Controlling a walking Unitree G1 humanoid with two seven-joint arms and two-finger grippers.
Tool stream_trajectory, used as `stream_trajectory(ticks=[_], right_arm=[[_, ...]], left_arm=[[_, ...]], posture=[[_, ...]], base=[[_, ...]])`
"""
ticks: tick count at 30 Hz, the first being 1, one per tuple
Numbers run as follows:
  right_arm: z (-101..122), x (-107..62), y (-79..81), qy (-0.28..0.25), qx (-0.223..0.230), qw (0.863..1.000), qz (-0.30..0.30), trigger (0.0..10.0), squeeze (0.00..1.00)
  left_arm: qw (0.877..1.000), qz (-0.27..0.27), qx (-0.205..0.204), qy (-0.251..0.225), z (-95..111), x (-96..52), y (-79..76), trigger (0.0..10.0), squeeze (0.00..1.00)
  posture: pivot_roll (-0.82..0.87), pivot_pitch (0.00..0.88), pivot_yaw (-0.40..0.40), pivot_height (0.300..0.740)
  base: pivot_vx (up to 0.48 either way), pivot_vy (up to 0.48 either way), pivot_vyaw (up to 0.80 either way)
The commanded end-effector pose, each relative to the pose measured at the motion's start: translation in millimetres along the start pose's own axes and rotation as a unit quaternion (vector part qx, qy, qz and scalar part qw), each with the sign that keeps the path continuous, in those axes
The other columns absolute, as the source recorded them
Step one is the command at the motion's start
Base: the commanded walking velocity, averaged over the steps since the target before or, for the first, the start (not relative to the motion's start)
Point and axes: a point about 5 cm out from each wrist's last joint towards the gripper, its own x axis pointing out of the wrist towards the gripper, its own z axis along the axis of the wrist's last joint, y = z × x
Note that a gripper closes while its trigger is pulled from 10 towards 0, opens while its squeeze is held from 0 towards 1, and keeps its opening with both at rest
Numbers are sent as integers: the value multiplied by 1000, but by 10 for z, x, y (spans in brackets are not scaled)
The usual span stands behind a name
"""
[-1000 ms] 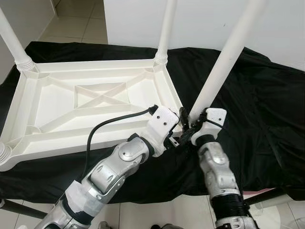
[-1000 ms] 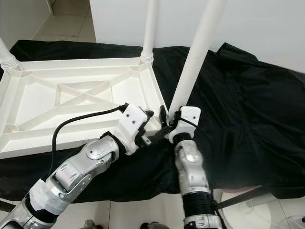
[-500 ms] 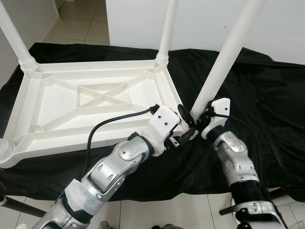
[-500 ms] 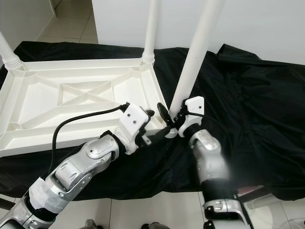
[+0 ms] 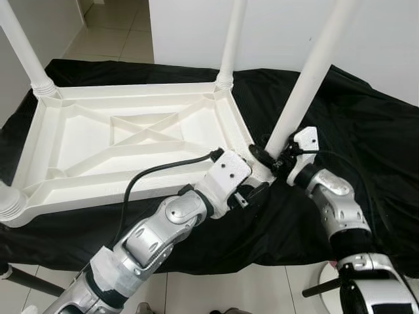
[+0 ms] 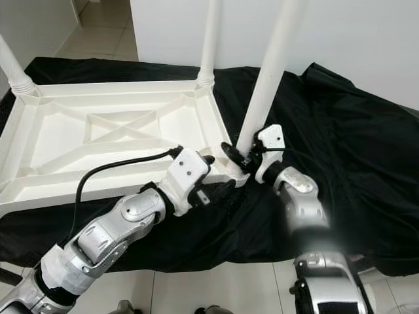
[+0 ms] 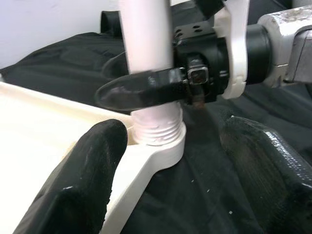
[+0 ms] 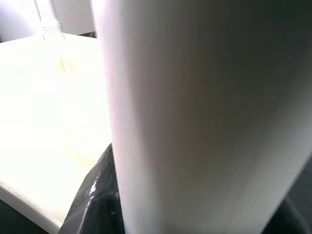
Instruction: Building children table
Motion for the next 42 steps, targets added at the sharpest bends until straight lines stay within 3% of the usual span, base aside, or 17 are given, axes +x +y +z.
stream_trajectory(ticks=[1, 5, 7, 8, 13, 18, 20, 23, 29, 31, 32, 33, 34, 35, 37, 38, 42], right_arm=[[-60, -57, -50, 19, 2, 1000, 2, 0, 0], [-101, -86, -54, 25, 13, 1000, 7, 0, 0], [-119, -94, -51, 28, 20, 999, 7, 549, 0], [-128, -94, -45, 27, 25, 999, 6, 10000, 0], [-120, -83, -28, 17, 46, 999, -10, 10000, 0], [-169, -65, -16, 38, 43, 996, -66, 10000, 0], [-178, -54, 26, 39, 44, 994, -89, 10000, 0], [-210, -40, 223, 38, 66, 987, -142, 10000, 0], [-233, -38, 331, 39, 85, 980, -176, 10000, 0], [-263, -60, 460, 41, 115, 956, -267, 10000, 0], [-263, -60, 460, 41, 115, 956, -267, 10000, 0], [-261, -83, 515, 39, 119, 941, -314, 10000, 0], [-261, -83, 515, 39, 119, 941, -314, 10000, 0], [-256, -100, 548, 37, 121, 931, -342, 10000, 0], [-256, -100, 548, 37, 121, 931, -342, 10000, 0], [-223, -96, 701, 32, 134, 920, -366, 10000, 0], [-201, -76, 796, 22, 153, 921, -358, 10000, 0]], left_arm=[[996, -93, 7, 2, -18, 0, -103, 10000, 0], [996, -90, 6, 2, -16, -3, -102, 10000, 0], [996, -90, 6, 3, -17, -7, -103, 10000, 0], [996, -90, 5, 3, -19, -9, -105, 10000, 0], [996, -88, 5, 4, -25, -14, -110, 10000, 0], [997, -82, 2, 5, -42, -14, -105, 10000, 0], [997, -78, 4, 7, -62, -12, -101, 10000, 0], [998, -69, 5, 14, -121, -9, -81, 10000, 0], [998, -66, 4, 17, -143, -17, -69, 10000, 0], [998, -64, 5, 21, -171, -33, -53, 10000, 0], [998, -64, 5, 21, -171, -33, -53, 10000, 0], [998, -64, 5, 23, -182, -41, -45, 10000, 0], [998, -64, 5, 23, -182, -41, -45, 10000, 0], [998, -64, 5, 24, -187, -46, -41, 10000, 0], [998, -64, 5, 24, -187, -46, -41, 10000, 0], [998, -63, 7, 26, -199, -57, -31, 10000, 0], [998, -62, 8, 27, -203, -61, -23, 10000, 0]], posture=[[-16, 71, -72, 740], [-15, 76, -73, 740], [-16, 77, -73, 740], [-16, 77, -73, 740], [-17, 83, -73, 740], [-21, 87, -74, 740], [-22, 87, -74, 740], [-23, 83, -78, 740], [-27, 82, -75, 740], [-28, 80, -77, 740], [-28, 80, -77, 740], [-28, 79, -76, 740], [-28, 79, -76, 740], [-28, 79, -76, 740], [-28, 79, -76, 740], [-27, 81, -82, 740], [-27, 81, -82, 740]], base=[[0, 0, 0], [0, 0, 0], [0, 0, 0], [0, 0, 0], [0, 0, 0], [0, 0, 0], [0, 0, 0], [0, 0, 0], [0, 0, 0], [0, 0, 0], [0, 0, 0], [0, 0, 0], [0, 0, 0], [0, 0, 0], [0, 0, 0], [0, 0, 0], [0, 0, 0]])
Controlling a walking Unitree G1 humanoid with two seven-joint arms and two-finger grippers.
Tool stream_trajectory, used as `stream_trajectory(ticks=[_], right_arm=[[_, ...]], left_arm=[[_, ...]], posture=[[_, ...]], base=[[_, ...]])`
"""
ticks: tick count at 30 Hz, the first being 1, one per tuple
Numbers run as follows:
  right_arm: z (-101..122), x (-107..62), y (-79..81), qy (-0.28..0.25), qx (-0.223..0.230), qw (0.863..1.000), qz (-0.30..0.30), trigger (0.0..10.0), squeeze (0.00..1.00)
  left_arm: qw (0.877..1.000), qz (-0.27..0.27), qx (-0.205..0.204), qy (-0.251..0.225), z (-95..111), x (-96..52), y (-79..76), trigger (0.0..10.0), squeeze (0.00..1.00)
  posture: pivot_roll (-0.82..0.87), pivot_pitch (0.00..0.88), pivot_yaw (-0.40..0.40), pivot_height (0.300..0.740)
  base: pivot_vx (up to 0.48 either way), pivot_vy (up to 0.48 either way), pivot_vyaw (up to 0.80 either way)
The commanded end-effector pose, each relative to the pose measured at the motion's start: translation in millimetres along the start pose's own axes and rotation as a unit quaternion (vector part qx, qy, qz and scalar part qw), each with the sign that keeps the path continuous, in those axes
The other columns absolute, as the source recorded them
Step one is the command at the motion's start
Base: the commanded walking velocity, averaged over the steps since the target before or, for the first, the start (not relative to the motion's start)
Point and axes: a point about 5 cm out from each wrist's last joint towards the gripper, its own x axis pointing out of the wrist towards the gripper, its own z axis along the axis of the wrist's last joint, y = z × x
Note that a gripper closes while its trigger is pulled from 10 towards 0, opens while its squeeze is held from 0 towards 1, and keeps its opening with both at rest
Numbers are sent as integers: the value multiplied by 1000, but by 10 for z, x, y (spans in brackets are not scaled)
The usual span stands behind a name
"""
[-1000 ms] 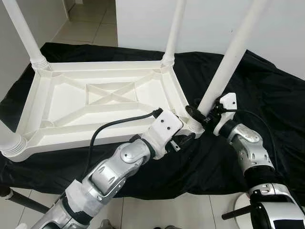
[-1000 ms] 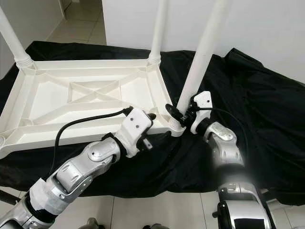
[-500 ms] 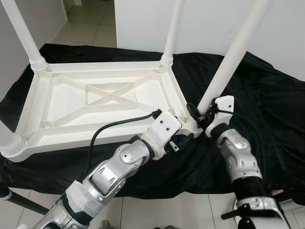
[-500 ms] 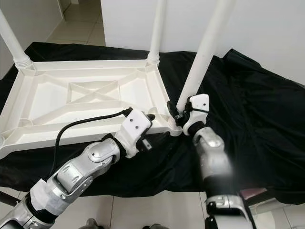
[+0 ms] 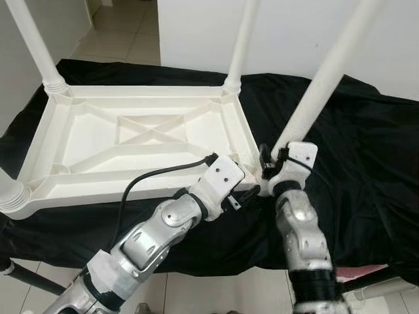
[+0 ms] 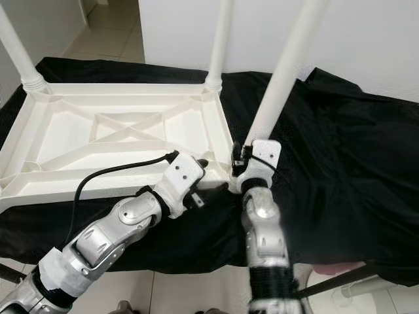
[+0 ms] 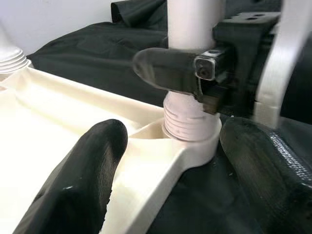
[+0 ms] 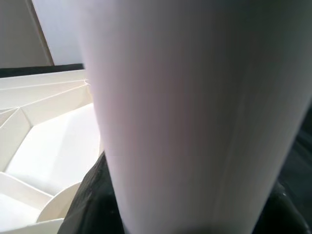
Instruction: Building children table
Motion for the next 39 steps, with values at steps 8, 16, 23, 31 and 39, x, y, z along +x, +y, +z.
stream_trajectory(ticks=[8, 16, 23, 31, 39], right_arm=[[-23, -93, -73, 20, 31, 999, 22, 10000, 1000], [58, -60, -163, 7, 24, 996, 81, 10000, 1000], [114, 9, -265, 6, -17, 972, 234, 10000, 0], [127, 160, -277, 23, -56, 934, 351, 10000, 0], [69, 274, -408, 48, -89, 927, 361, 0, 0]], left_arm=[[993, -117, -8, -14, -9, -51, -166, 10000, 0], [989, -140, -18, -35, 51, -104, -195, 10000, 0], [989, -144, -15, -42, 68, -105, -225, 10000, 0], [989, -142, -19, -40, 66, -89, -238, 10000, 0], [989, -138, -18, -40, 74, -76, -235, 10000, 0]], posture=[[-29, 85, -80, 740], [-30, 92, -74, 740], [-29, 95, -68, 740], [-29, 92, -64, 740], [-19, 87, -71, 740]], base=[[0, 0, 0], [0, 0, 0], [0, 0, 0], [0, 0, 0], [0, 0, 0]])
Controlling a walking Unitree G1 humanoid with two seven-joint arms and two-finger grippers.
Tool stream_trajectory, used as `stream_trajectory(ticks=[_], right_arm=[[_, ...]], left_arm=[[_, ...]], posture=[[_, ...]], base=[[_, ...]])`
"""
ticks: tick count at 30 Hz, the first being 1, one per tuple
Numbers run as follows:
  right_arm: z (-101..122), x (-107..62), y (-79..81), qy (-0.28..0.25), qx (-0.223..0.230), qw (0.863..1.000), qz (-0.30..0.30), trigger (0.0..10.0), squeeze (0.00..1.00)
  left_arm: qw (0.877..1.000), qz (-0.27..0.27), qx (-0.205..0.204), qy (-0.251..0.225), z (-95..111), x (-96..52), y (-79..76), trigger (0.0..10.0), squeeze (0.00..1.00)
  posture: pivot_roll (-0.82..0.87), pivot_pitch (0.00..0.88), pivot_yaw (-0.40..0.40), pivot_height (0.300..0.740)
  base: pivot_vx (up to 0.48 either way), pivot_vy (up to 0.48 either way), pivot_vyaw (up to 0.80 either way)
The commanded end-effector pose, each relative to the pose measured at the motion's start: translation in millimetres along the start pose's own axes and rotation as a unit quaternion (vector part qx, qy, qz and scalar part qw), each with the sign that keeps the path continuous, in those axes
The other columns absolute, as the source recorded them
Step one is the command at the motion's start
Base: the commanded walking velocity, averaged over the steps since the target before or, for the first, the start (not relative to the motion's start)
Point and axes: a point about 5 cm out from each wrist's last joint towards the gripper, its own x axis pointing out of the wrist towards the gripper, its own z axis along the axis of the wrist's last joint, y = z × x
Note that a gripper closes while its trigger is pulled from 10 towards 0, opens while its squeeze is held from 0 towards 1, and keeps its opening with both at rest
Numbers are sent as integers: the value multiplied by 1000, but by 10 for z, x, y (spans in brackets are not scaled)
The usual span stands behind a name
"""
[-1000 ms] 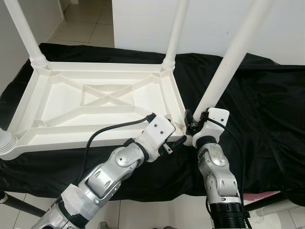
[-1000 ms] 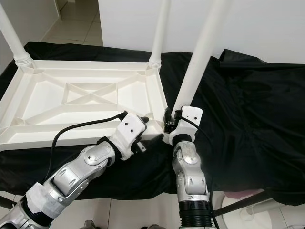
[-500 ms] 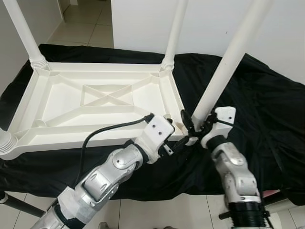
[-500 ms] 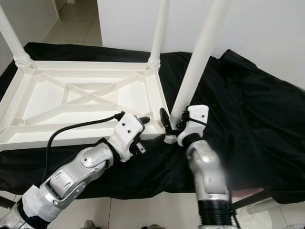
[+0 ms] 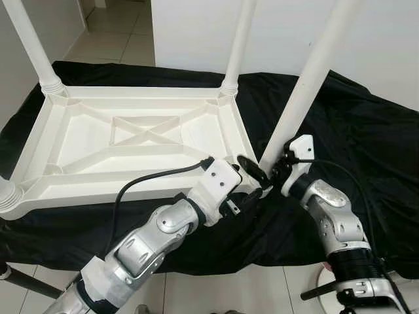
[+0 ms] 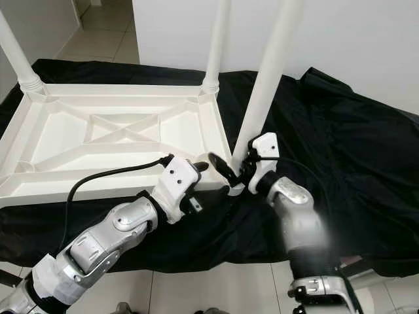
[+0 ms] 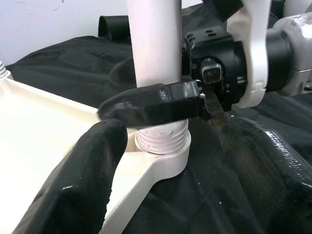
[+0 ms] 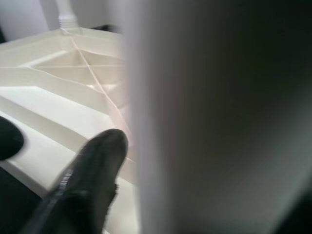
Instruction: Building children table
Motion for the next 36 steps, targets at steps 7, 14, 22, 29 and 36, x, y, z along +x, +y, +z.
stream_trajectory(ticks=[7, 14, 22, 29, 36], right_arm=[[-79, -110, -108, 13, 16, 1000, -4, 0, 0], [-117, -134, -98, 7, 29, 1000, -10, 10000, 0], [-180, -100, -61, 17, 56, 995, -76, 10000, 0], [-186, -78, 9, 15, 51, 992, -116, 10000, 0], [-227, -42, 127, 30, 69, 971, -226, 10000, 0]], left_arm=[[993, -115, 4, -4, 19, -6, -131, 10000, 0], [993, -117, 3, -2, 19, -6, -130, 10000, 0], [993, -115, 4, 2, -1, -7, -135, 10000, 0], [994, -112, 3, 2, -5, -11, -136, 10000, 0], [995, -100, 11, 3, -29, -2, -118, 10000, 0]], posture=[[-20, 87, -69, 740], [-25, 92, -64, 740], [-25, 97, -68, 740], [-25, 99, -72, 740], [-31, 96, -76, 740]], base=[[0, 0, 0], [0, 0, 0], [0, 0, 0], [0, 0, 0], [0, 0, 0]])
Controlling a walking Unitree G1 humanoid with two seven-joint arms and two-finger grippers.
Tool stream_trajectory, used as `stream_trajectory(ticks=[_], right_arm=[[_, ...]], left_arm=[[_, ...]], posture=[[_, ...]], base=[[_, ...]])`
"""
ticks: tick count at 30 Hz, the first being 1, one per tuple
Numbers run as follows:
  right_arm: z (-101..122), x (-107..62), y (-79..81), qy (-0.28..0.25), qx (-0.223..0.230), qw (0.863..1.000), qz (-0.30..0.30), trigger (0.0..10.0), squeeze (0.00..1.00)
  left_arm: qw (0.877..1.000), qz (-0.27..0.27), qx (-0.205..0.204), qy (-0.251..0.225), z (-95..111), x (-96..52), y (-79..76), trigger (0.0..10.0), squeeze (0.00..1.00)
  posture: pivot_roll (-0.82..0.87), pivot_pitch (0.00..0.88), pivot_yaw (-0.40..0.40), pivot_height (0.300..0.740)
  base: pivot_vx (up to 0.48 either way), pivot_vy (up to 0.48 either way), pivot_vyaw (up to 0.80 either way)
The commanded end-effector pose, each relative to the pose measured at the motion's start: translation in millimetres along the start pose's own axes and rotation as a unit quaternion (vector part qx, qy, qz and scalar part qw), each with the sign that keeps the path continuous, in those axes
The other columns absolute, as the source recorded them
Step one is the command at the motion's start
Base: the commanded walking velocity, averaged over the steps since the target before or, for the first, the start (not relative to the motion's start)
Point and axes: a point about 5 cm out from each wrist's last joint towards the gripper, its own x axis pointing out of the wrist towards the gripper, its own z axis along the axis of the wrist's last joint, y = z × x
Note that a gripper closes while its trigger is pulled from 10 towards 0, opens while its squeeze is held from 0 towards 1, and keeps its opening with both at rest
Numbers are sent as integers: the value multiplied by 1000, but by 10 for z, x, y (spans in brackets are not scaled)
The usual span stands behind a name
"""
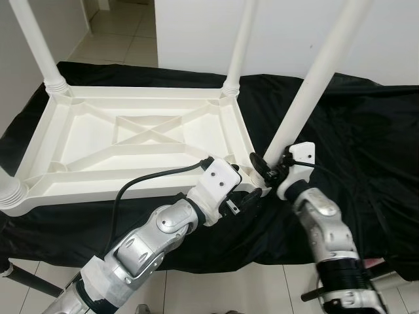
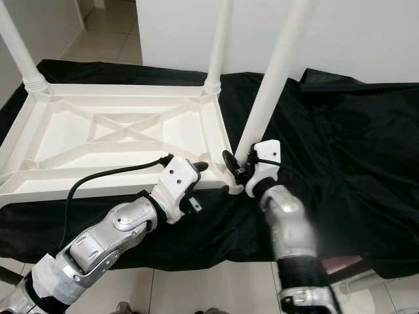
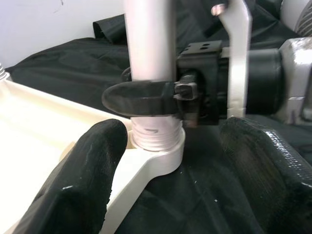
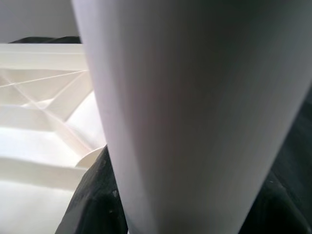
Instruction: Building children table
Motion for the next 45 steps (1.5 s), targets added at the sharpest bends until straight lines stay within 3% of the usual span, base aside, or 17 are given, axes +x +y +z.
stream_trajectory(ticks=[1, 7, 14, 19, 20, 21, 22, 33, 34, 35, 37, 45], right_arm=[[-213, -95, -3, 44, 24, 994, -95, 10000, 0], [-263, -123, 196, 49, 31, 984, -169, 10000, 0], [-229, -93, 386, 43, 48, 983, -174, 10000, 0], [-149, -93, 405, 26, 36, 984, -171, 10000, 0], [-134, -101, 380, 24, 38, 984, -173, 10000, 753], [-134, -101, 380, 24, 38, 984, -173, 10000, 753], [-126, -111, 355, 21, 39, 984, -171, 10000, 1000], [-38, -228, 224, -23, 19, 993, -118, 10000, 1000], [-28, -233, 209, -26, 23, 995, -98, 10000, 0], [-28, -233, 209, -26, 23, 995, -98, 10000, 0], [-3, -228, 192, -30, 19, 999, -37, 10000, 0], [80, -187, 62, -46, -14, 999, 12, 10000, 0]], left_arm=[[995, -95, 9, 6, -39, 3, -103, 10000, 0], [996, -87, 12, 7, -49, 4, -65, 10000, 0], [997, -81, 12, 8, -51, 0, -40, 10000, 0], [997, -80, 11, 8, -57, -4, -42, 10000, 0], [997, -78, 10, 8, -63, -5, -49, 10000, 0], [997, -78, 10, 8, -63, -5, -49, 10000, 0], [997, -78, 11, 8, -63, -5, -52, 10000, 0], [997, -69, 13, 10, -62, -6, -29, 10000, 0], [997, -69, 13, 10, -61, -7, -25, 10000, 0], [997, -69, 13, 10, -61, -7, -25, 10000, 0], [997, -69, 11, 12, -64, -11, -22, 10000, 0], [997, -71, 11, 9, -54, -5, -20, 10000, 0]], posture=[[-31, 95, -78, 740], [-27, 90, -82, 740], [-23, 89, -84, 740], [-29, 85, -83, 740], [-29, 82, -84, 740], [-29, 82, -84, 740], [-26, 81, -85, 740], [-22, 76, -82, 740], [-22, 74, -80, 740], [-22, 74, -80, 740], [-22, 72, -76, 740], [-21, 71, -74, 740]], base=[[0, 0, 0], [0, 0, 0], [0, 0, 0], [0, 0, 0], [0, 0, 0], [0, 0, 0], [0, 0, 0], [0, 0, 0], [0, 0, 0], [0, 0, 0], [0, 0, 0], [0, 0, 0]])
